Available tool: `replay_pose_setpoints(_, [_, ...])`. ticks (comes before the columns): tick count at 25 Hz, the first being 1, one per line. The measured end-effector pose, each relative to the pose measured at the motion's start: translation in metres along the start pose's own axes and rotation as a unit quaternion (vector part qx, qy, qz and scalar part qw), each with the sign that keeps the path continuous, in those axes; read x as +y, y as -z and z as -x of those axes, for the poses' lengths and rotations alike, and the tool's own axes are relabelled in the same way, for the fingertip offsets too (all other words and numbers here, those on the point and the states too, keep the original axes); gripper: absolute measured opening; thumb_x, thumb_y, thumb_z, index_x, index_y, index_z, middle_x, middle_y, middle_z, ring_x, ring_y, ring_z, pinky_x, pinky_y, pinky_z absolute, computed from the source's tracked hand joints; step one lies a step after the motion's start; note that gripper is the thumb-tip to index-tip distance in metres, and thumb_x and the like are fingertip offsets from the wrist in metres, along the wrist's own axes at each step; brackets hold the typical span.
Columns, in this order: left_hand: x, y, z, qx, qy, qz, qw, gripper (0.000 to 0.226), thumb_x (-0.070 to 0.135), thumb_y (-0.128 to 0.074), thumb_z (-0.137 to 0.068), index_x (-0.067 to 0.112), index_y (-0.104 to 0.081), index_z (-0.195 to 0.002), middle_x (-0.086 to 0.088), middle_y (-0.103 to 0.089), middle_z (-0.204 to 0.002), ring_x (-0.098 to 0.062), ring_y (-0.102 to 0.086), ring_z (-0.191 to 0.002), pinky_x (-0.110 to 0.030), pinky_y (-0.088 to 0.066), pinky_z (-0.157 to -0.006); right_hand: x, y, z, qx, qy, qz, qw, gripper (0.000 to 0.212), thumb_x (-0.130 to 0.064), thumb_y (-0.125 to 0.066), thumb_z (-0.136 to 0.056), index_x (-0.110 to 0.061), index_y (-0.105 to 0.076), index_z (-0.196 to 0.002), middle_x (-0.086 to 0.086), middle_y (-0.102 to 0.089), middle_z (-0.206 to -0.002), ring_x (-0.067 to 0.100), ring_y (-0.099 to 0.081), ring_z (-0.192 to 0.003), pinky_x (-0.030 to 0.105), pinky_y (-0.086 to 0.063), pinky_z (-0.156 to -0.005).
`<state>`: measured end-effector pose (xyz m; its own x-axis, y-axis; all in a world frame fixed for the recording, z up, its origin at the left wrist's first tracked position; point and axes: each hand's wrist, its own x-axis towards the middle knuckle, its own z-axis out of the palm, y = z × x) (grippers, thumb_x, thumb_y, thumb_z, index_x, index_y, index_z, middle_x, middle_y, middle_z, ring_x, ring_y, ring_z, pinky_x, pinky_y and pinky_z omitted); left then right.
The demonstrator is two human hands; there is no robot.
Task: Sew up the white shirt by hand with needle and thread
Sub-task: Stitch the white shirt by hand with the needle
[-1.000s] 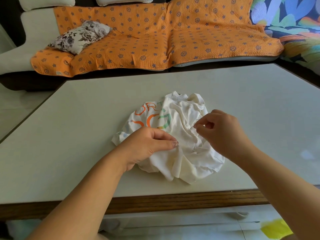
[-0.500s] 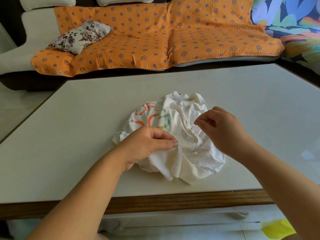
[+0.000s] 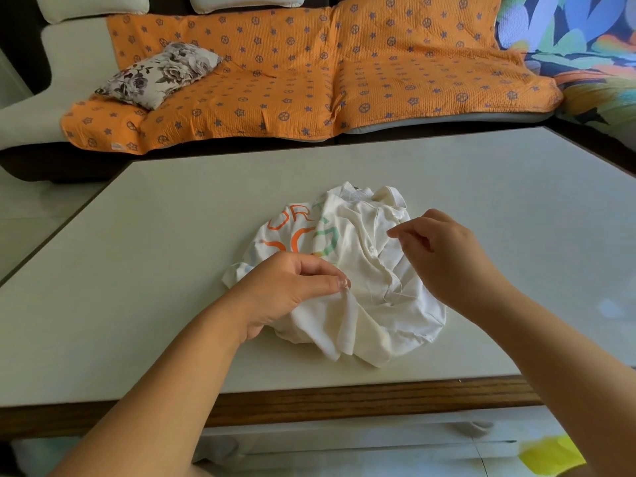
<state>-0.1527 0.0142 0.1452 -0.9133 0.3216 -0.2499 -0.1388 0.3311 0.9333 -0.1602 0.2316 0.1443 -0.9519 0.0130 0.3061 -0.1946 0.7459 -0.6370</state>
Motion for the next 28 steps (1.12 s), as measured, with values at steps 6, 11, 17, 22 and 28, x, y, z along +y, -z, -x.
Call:
replay_pose_setpoints(6, [0.000, 0.000, -0.001, -0.001, -0.004, -0.020, 1.000, 0.007, 0.024, -0.073, -0.083, 0.026, -0.079, -0.083, 0.009, -0.076, -0.092, 0.002, -0.066, -0.093, -0.020, -0.041, -0.091, -0.018, -0.004, 0.018, -0.192, 0.046, -0.070, 0.978, 0.015, -0.022, -0.062, -0.093, -0.028, -0.074, -0.099, -0.012, -0.050, -0.077, -0.005, -0.051, -0.070, 0.009, -0.038, -0.069])
replay_pose_setpoints(11, [-0.001, 0.001, -0.001, -0.011, -0.003, -0.013, 1.000, 0.022, 0.039, -0.075, -0.068, 0.027, -0.079, -0.087, 0.009, -0.076, -0.095, -0.001, -0.068, -0.096, -0.020, -0.043, -0.090, -0.014, -0.009, 0.015, -0.133, 0.047, -0.059, 0.988, 0.011, -0.018, -0.065, -0.090, -0.021, -0.075, -0.086, -0.010, -0.056, -0.078, -0.001, -0.052, -0.073, 0.010, -0.040, -0.067])
replay_pose_setpoints(17, [-0.001, -0.001, -0.003, -0.006, -0.006, -0.009, 1.000, 0.009, 0.027, -0.075, -0.079, 0.025, -0.076, -0.088, 0.008, -0.076, -0.089, 0.000, -0.068, -0.087, -0.013, -0.044, -0.078, -0.018, -0.010, 0.019, -0.111, 0.043, -0.040, 0.992, 0.016, -0.022, -0.058, -0.093, -0.024, -0.074, -0.091, -0.012, -0.056, -0.085, -0.004, -0.052, -0.076, 0.006, -0.037, -0.067])
replay_pose_setpoints(22, [-0.003, -0.002, -0.003, -0.002, -0.033, -0.002, 0.999, 0.014, 0.025, -0.075, -0.080, 0.020, -0.077, -0.093, 0.003, -0.076, -0.094, -0.005, -0.069, -0.095, -0.018, -0.047, -0.087, -0.022, -0.007, 0.026, -0.166, 0.017, -0.051, 0.985, 0.013, -0.043, -0.067, -0.085, -0.030, -0.069, -0.082, -0.010, -0.052, -0.075, -0.003, -0.049, -0.069, 0.009, -0.038, -0.065])
replay_pose_setpoints(28, [-0.002, -0.001, -0.003, 0.015, -0.035, 0.016, 0.999, 0.015, 0.033, -0.075, -0.077, 0.021, -0.077, -0.087, -0.001, -0.075, -0.089, -0.011, -0.066, -0.084, -0.028, -0.048, -0.085, -0.013, 0.007, 0.020, -0.168, -0.012, -0.073, 0.983, 0.014, -0.027, -0.063, -0.092, -0.025, -0.068, -0.078, -0.009, -0.057, -0.081, 0.002, -0.052, -0.072, 0.014, -0.040, -0.068])
